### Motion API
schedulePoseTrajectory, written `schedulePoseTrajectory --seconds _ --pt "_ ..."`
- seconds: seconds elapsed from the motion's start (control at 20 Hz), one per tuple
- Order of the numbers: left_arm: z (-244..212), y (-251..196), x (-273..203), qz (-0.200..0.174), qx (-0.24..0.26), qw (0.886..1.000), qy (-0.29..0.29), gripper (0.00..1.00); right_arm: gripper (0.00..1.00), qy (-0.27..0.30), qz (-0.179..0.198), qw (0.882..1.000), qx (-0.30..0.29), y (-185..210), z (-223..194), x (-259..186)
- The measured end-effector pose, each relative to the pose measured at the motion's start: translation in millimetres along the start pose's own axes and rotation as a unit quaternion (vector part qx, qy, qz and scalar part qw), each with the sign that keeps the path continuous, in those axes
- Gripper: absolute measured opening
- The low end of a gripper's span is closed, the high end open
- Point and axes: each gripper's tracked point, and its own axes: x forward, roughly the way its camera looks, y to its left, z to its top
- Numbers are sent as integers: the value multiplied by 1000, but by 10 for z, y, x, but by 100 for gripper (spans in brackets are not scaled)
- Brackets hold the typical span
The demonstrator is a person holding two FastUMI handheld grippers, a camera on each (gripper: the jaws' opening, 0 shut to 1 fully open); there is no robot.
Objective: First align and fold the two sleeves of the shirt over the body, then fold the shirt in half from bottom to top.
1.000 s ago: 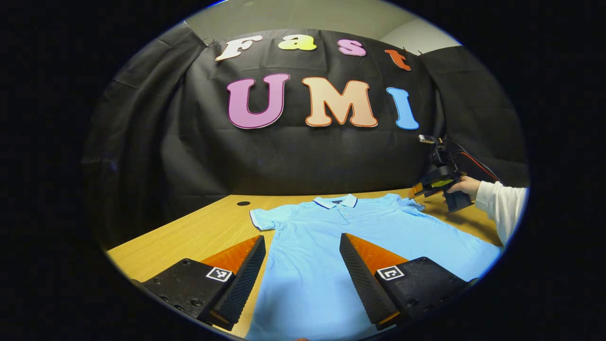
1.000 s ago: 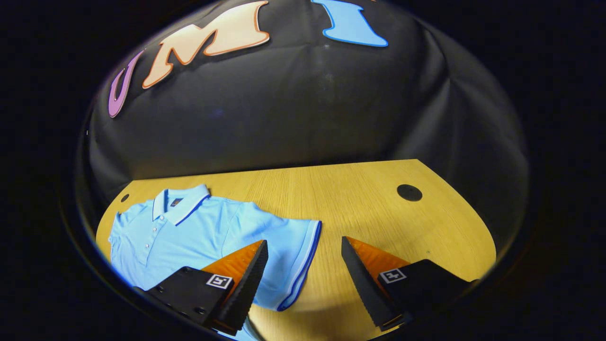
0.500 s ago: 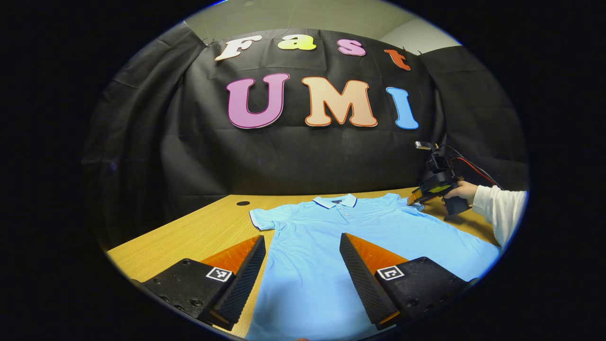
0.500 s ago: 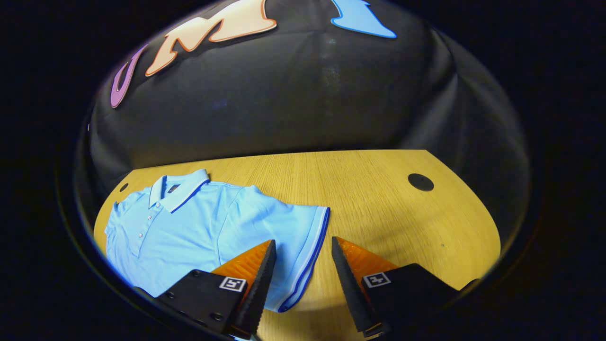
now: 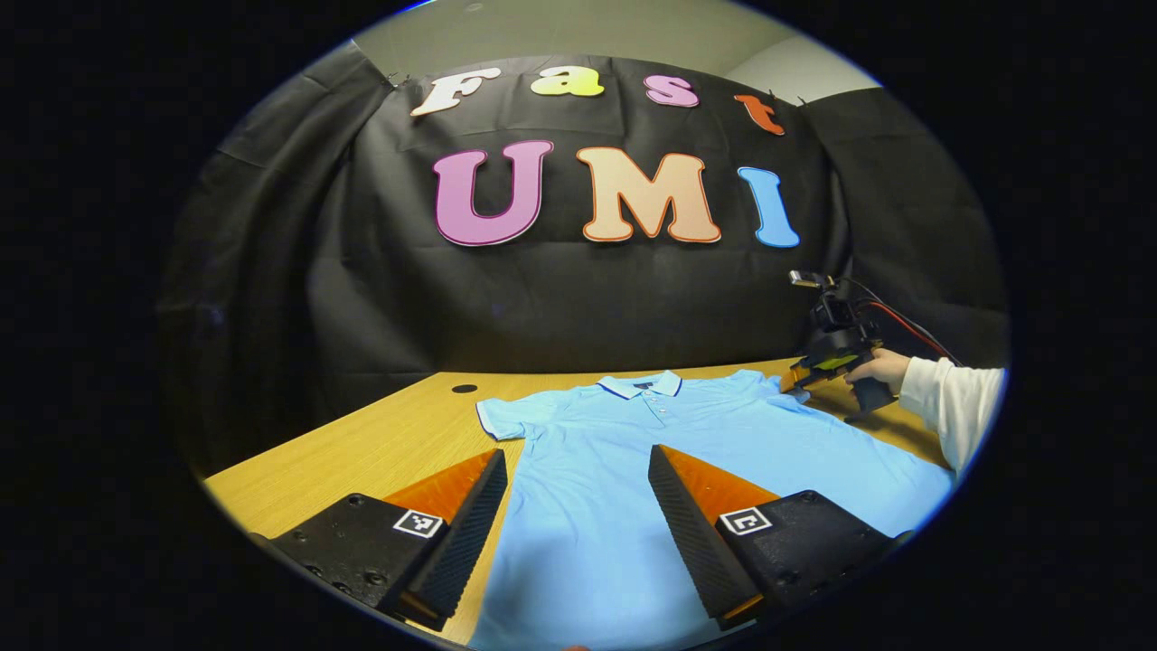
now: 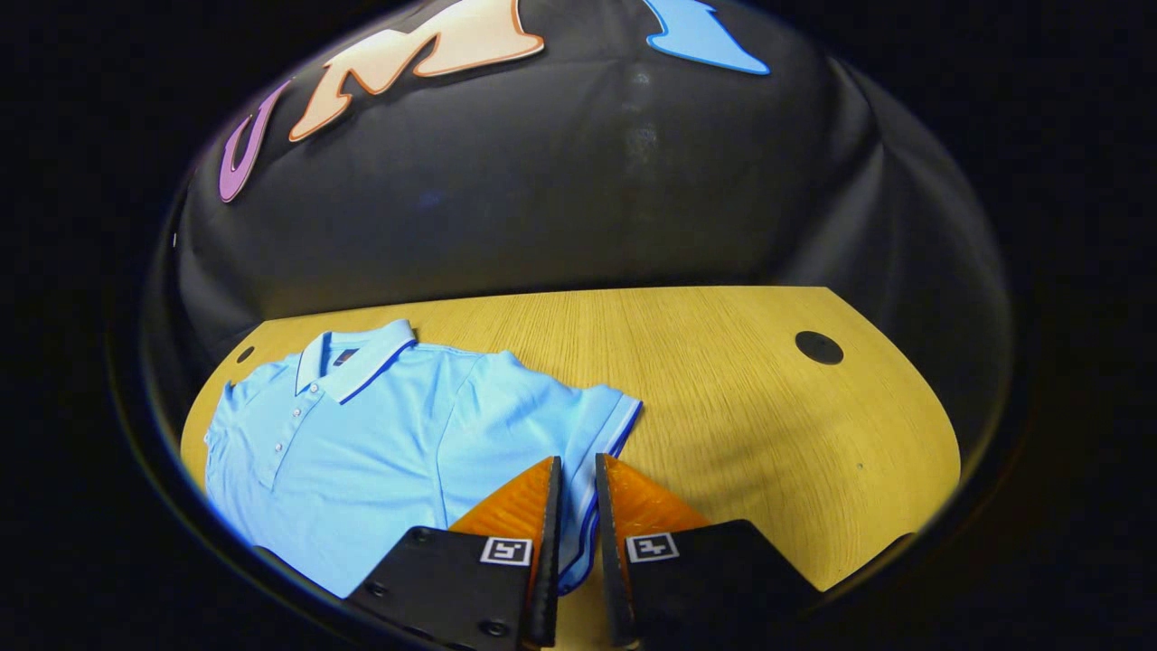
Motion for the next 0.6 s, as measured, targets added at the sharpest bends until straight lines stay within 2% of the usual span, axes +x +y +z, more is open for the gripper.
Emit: schedulePoseTrajectory --seconds 0.1,0.35,0.5,0.6 --pt "-5 4 7 0 0 1000 1 95 10 10 11 1000 26 20 13 -47" --pt "-11 -1 2 1 1 1000 0 95 10 -22 20 999 22 153 218 -176" --pt "-11 2 9 1 1 1000 0 95 10 -50 60 996 31 447 408 -336" --pt "-11 4 23 1 1 1000 0 95 10 -65 107 992 34 779 477 -456"
